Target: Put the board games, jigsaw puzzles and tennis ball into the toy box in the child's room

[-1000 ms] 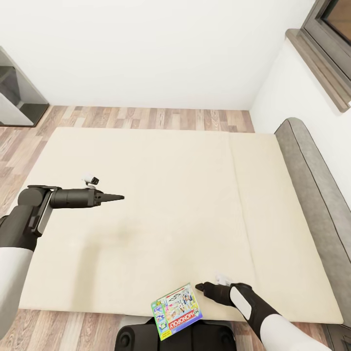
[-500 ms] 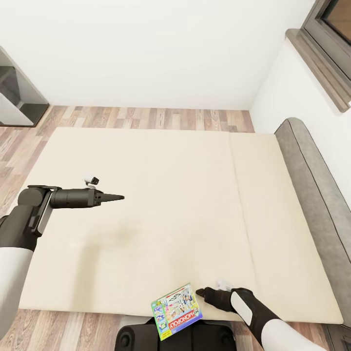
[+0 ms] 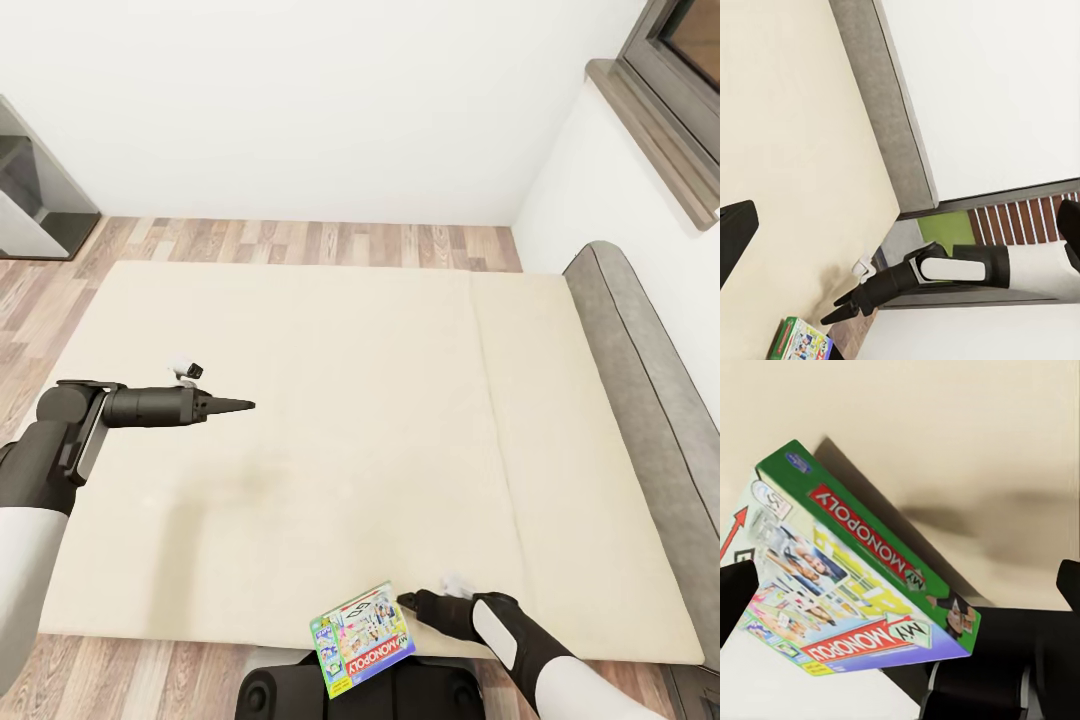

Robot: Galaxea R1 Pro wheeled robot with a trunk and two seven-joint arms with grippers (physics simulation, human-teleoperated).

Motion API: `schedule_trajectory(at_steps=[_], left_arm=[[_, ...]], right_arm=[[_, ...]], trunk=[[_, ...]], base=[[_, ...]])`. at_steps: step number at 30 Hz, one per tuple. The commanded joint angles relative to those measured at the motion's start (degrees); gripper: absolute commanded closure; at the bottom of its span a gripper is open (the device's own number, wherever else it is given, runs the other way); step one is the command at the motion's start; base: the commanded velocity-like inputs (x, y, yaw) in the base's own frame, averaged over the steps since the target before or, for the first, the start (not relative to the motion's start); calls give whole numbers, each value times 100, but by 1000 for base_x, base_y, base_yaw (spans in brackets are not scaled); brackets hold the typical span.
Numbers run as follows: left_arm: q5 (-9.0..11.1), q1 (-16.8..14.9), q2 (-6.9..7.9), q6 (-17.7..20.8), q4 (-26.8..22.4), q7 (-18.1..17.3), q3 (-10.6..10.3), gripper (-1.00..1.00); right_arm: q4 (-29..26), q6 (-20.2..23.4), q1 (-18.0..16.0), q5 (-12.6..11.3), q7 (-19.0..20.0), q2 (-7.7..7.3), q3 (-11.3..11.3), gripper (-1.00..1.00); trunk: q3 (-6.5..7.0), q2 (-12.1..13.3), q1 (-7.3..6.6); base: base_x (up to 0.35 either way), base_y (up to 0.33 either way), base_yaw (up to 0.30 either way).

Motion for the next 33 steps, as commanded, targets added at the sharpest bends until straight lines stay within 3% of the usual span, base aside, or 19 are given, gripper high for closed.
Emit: schedule_trajectory(at_steps=[1, 8, 33], left_arm=[[-1, -4, 3, 61, -1, -22, -2, -100], [-1, -3, 3, 61, -1, -22, -3, -100], [-1, -4, 3, 61, -1, -22, -3, -100]], right_arm=[[-3, 18, -3, 1, 54, 1, 11, -100], [2, 17, 3, 1, 355, 20, 11, -100], [293, 10, 6, 16, 407, 86, 11, -100]], trunk=[[-6, -9, 3], [-6, -9, 3], [-6, -9, 3]], base=[[0, 0, 0], [0, 0, 0], [0, 0, 0]])
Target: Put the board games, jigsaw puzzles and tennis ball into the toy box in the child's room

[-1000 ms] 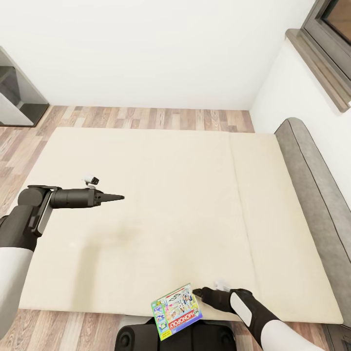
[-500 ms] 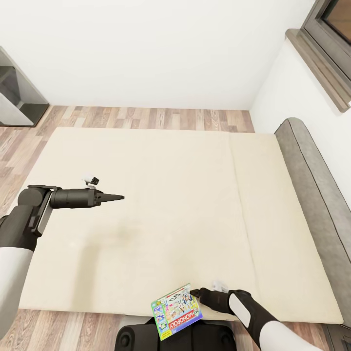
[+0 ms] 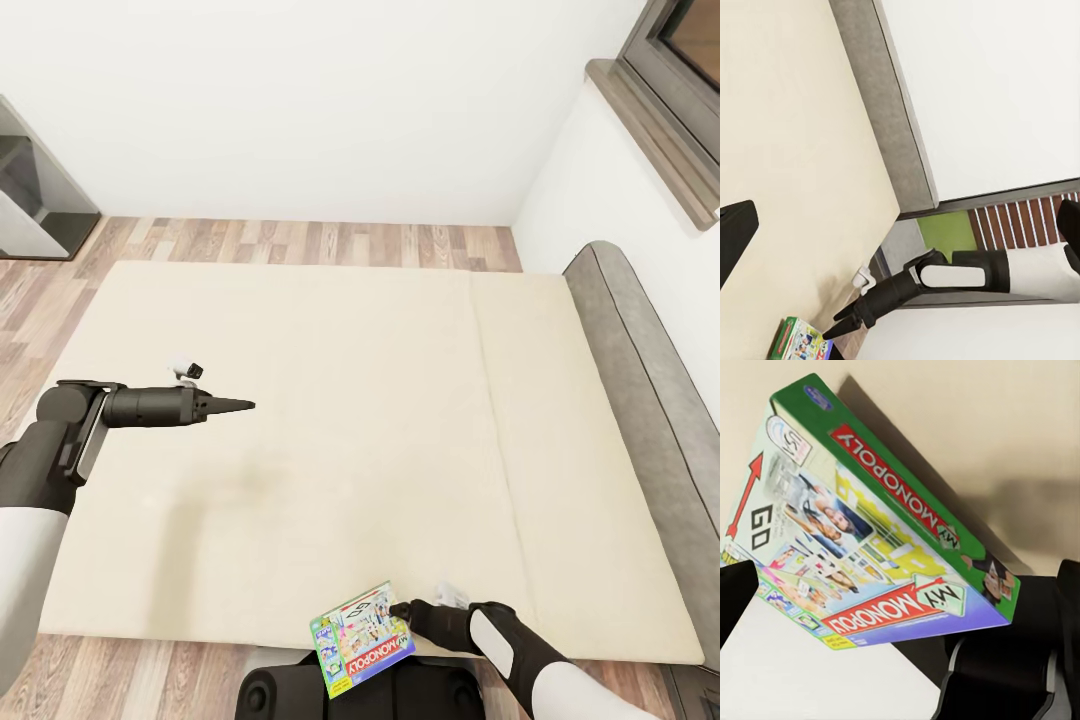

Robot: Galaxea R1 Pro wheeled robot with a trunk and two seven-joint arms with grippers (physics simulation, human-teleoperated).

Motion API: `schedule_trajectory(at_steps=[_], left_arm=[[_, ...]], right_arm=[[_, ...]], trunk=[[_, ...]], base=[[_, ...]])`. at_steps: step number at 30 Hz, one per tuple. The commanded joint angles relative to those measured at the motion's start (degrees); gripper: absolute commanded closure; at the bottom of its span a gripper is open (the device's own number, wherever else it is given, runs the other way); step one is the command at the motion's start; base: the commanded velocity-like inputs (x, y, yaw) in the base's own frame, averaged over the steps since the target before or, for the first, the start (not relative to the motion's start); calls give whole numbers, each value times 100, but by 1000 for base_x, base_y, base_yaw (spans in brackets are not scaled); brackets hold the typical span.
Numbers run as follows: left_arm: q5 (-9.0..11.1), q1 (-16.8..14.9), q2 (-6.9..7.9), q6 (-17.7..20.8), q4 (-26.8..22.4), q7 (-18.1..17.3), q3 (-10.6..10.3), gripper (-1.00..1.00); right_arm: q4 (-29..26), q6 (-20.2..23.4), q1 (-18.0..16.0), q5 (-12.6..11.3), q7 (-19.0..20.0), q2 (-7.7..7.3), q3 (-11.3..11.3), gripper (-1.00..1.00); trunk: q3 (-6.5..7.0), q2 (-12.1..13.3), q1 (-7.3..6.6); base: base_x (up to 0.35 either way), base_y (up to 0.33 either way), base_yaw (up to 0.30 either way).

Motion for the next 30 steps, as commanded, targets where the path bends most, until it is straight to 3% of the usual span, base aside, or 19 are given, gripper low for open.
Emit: schedule_trajectory(at_steps=[1, 30], left_arm=[[-1, -2, 3, 61, -1, -22, -2, -100], [-1, 0, 3, 61, -1, -22, -2, -100]], right_arm=[[0, 17, -3, -14, 5, -2, 18, -100], [441, -92, -3, 12, 5, 12, 21, -100]], trunk=[[-6, -9, 3], [-6, -9, 3]], base=[[0, 0, 0], [0, 0, 0]])
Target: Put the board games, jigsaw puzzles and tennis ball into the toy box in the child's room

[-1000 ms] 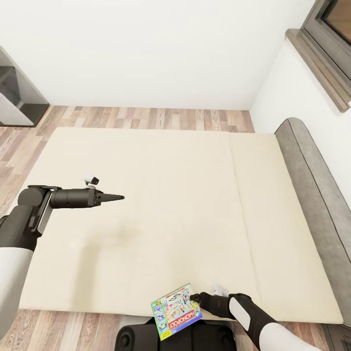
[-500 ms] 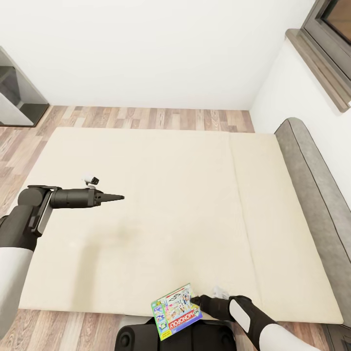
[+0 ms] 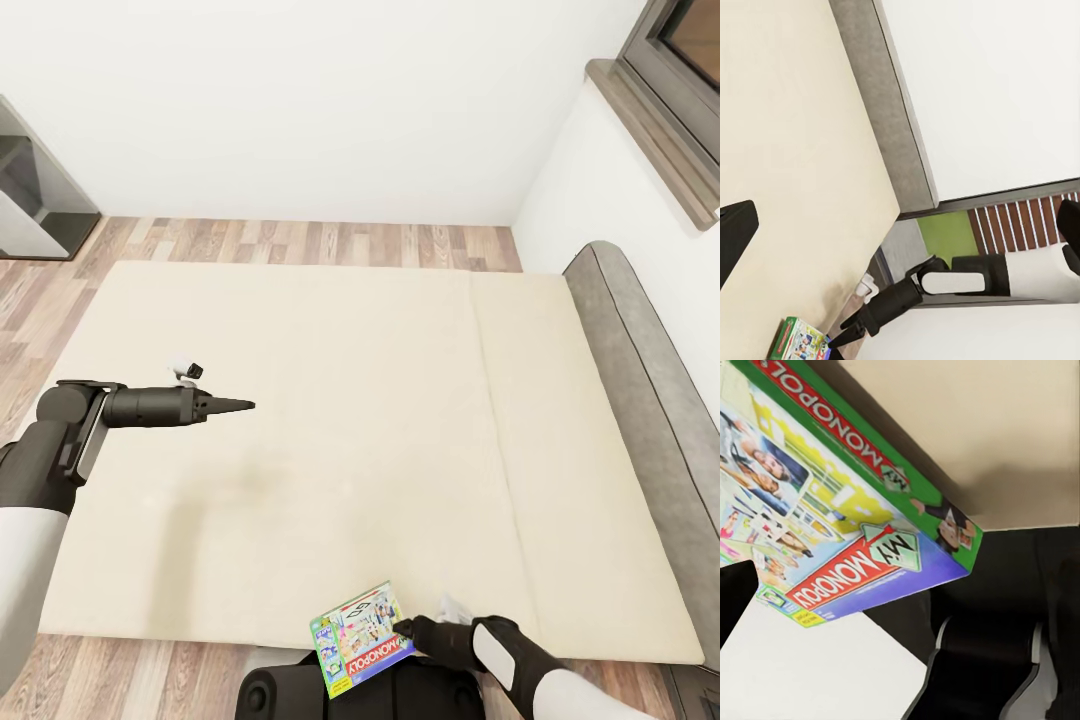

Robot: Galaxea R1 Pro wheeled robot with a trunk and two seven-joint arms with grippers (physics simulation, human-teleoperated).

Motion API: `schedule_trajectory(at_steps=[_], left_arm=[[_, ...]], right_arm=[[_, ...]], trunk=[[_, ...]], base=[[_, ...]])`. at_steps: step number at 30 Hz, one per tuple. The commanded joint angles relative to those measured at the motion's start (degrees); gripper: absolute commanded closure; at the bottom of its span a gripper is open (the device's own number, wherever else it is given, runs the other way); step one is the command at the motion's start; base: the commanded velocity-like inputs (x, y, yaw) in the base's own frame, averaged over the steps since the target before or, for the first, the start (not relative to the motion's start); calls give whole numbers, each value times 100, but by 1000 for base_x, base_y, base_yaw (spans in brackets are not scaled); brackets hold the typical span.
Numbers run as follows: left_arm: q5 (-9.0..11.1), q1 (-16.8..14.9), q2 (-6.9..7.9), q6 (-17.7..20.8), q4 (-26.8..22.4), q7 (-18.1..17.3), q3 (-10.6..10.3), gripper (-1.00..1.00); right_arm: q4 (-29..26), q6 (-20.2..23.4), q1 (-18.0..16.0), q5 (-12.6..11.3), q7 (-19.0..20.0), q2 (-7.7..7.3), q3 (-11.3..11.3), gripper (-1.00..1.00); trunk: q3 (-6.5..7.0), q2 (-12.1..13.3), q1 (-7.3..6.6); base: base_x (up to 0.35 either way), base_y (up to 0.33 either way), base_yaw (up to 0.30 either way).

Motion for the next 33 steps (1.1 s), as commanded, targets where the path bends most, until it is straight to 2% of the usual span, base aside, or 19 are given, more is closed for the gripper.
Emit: schedule_trajectory(at_steps=[1, 5, 9, 11, 17, 24, 33], left_arm=[[-1, -2, 3, 61, -1, -22, -2, -100], [-1, -2, 3, 61, -1, -22, -2, -100], [-1, -3, 3, 61, -1, -22, -2, -100], [-1, -4, 3, 61, -1, -22, -2, -100], [-1, -3, 3, 61, -1, -22, -2, -100], [-1, -2, 3, 61, -1, -22, -2, -100], [-1, -4, 3, 61, -1, -22, -2, -100]], right_arm=[[8, -63, -3, -10, 6, 7, 30, -100], [24, -243, -3, -13, 7, 29, 248, -100], [30, -331, -3, -29, 6, 57, 665, -100], [30, -344, -3, -32, 6, 61, 740, -100], [59, -372, -3, -31, 6, 67, 817, -100], [83, -779, -3, -54, -9, 72, 829, -100], [84, -956, -3, -37, -6, 115, 836, -100]], trunk=[[-6, -9, 3], [-6, -9, 3], [-6, -9, 3], [-6, -9, 3], [-6, -9, 3], [-6, -9, 3], [-6, -9, 3]], base=[[0, 0, 0], [0, 0, 0], [0, 0, 0], [0, 0, 0], [0, 0, 0], [0, 0, 0], [0, 0, 0]])
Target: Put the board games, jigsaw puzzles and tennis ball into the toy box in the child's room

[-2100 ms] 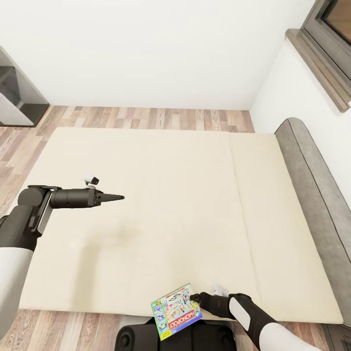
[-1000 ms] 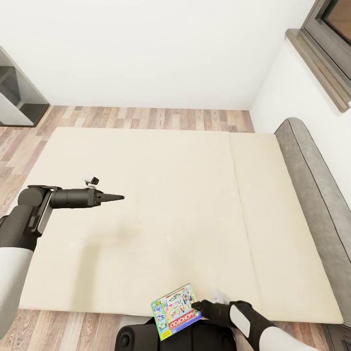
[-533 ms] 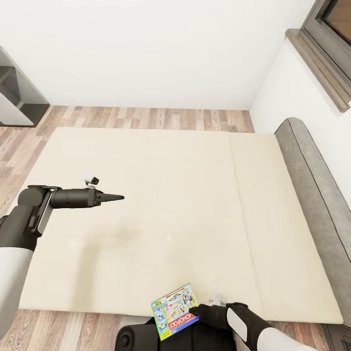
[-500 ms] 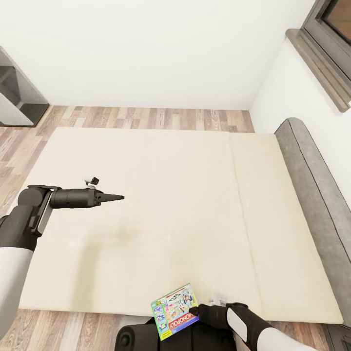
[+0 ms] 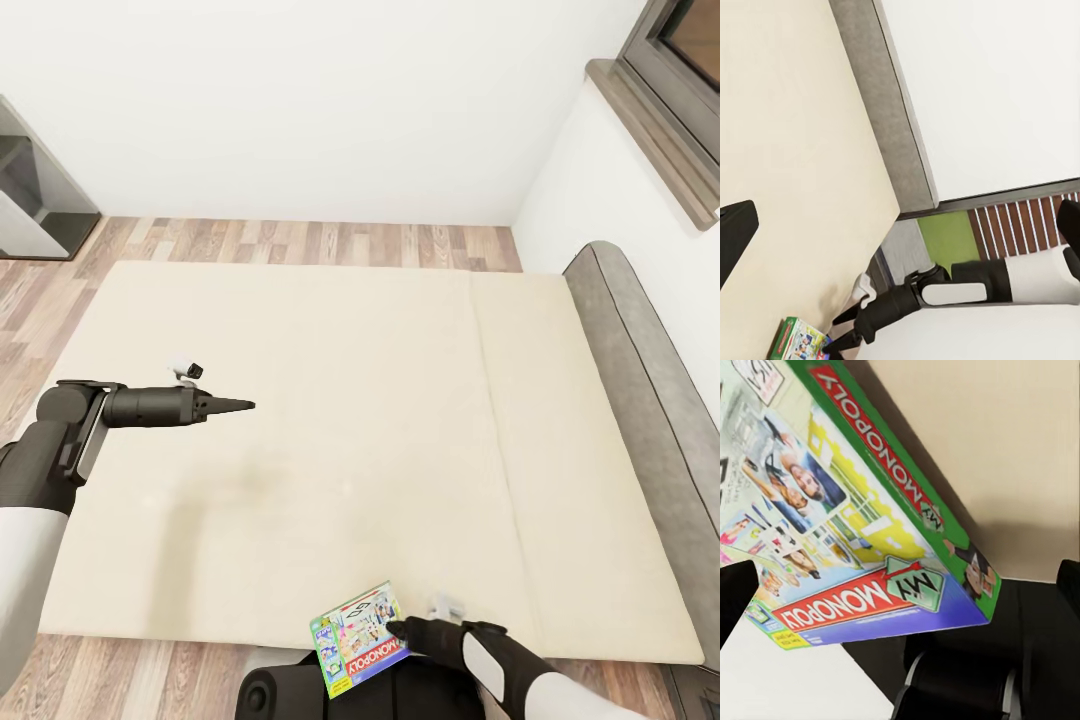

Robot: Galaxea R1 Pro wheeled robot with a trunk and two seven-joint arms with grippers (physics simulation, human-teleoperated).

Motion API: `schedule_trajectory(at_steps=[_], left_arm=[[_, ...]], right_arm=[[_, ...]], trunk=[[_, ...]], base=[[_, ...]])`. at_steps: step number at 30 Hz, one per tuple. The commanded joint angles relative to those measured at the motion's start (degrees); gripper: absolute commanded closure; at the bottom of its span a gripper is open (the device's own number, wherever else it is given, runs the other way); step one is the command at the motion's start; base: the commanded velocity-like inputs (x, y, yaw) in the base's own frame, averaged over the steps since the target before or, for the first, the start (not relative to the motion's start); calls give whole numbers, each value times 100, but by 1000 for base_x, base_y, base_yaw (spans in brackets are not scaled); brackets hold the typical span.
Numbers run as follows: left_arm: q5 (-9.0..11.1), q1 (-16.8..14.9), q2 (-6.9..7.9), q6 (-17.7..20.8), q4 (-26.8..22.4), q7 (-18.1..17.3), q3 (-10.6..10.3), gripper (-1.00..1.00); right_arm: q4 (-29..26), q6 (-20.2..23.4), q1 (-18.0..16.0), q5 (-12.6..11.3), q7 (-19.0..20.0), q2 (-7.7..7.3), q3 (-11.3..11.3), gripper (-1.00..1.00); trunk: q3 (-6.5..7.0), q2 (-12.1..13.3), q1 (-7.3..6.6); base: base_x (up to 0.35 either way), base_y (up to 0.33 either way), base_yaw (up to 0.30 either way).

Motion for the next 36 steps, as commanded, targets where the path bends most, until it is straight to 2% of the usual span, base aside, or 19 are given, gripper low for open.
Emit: schedule_trajectory(at_steps=[1, 7, 23, 36], left_arm=[[-1, -1, 3, 61, -1, -22, -2, -100], [-1, 0, 3, 61, -1, -22, -1, -100], [-1, 0, 3, 61, -1, -22, -2, -100], [-1, -1, 3, 61, -1, -22, 0, -100]], right_arm=[[-2, 18, -3, -25, 6, 14, 16, -100], [-2, 6, -3, -16, 8, 106, 15, -100], [-2, -5, -3, -19, 7, 119, 10, -100], [-2, -5, -3, -25, 9, 117, 10, -100]], trunk=[[-6, -9, 3], [-6, -9, 3], [-10, -9, 3], [-95, -9, 3]], base=[[0, 0, 0], [0, 0, 0], [0, 0, 0], [0, 0, 0]])
